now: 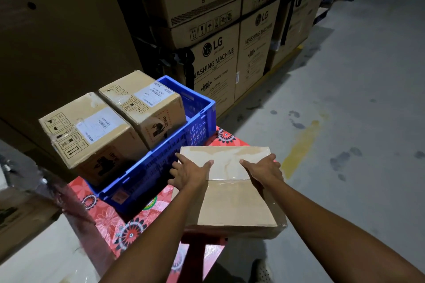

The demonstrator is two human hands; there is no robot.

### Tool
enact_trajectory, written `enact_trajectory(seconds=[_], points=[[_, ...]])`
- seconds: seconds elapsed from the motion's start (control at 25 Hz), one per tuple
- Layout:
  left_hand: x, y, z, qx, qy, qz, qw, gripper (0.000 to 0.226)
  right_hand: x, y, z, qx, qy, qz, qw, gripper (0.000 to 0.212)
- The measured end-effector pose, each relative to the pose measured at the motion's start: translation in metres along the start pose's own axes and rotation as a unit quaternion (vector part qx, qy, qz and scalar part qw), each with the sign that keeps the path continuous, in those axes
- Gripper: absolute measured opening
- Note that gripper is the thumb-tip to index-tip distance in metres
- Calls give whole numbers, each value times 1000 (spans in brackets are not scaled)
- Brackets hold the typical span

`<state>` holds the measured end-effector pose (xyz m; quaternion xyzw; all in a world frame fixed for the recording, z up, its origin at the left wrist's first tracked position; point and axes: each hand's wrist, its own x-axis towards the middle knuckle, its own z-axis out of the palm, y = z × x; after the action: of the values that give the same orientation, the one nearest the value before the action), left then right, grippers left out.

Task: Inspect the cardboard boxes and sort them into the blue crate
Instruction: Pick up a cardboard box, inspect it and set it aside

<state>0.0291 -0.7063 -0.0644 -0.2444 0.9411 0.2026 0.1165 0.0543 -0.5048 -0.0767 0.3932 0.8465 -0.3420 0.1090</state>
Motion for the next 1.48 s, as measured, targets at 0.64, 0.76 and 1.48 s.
enact_trajectory(seconds=[0.64, 0.76, 1.48], points=[[-38, -16, -38, -296, -7, 69, 953, 101, -47, 27, -36, 238, 107, -31, 965, 77], [-53, -19, -49, -371, 20, 105, 923, 76, -71, 25, -55, 288, 162, -54, 942, 67], [-61, -52, -48, -434, -25, 37, 900, 92, -126, 22, -56, 275, 223, -153, 923, 70]])
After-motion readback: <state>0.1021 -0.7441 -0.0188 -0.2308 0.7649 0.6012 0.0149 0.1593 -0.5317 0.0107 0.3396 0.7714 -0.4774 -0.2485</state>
